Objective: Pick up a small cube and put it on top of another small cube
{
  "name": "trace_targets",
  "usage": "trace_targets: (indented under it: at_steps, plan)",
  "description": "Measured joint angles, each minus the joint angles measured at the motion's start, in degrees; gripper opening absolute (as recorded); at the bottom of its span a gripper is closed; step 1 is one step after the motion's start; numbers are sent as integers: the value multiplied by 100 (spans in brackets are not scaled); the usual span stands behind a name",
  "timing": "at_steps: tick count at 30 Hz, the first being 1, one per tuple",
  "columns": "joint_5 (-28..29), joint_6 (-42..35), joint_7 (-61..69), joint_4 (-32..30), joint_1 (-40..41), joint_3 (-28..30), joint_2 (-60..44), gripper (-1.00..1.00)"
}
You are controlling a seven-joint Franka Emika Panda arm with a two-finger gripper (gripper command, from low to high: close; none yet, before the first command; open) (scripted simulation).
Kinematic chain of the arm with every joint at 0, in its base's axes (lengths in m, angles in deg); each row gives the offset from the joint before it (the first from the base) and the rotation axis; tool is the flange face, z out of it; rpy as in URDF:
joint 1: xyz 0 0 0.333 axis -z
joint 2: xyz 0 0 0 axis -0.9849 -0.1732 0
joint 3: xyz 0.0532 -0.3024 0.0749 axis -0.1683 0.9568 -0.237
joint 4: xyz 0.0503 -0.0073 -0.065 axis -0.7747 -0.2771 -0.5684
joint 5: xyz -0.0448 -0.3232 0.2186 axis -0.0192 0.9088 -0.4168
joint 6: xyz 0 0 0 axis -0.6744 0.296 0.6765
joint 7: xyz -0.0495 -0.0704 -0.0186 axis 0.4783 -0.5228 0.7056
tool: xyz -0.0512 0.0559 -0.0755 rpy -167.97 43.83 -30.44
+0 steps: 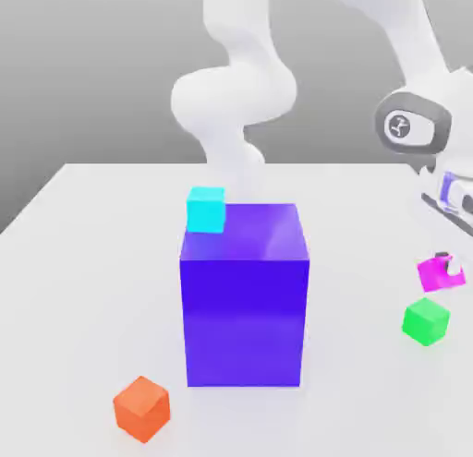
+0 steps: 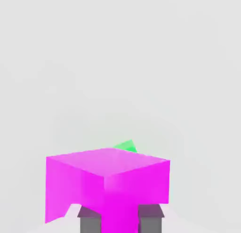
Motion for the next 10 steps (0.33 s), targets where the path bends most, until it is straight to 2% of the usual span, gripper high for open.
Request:
trace_targets:
  at_steps: [2, 3, 10]
  plan:
    - [268, 381, -194, 10, -44, 152, -398, -100]
    - [380, 535, -276, 18, -85, 225, -561, 100]
    - [384, 557, -279, 17, -94, 241, -579, 100]
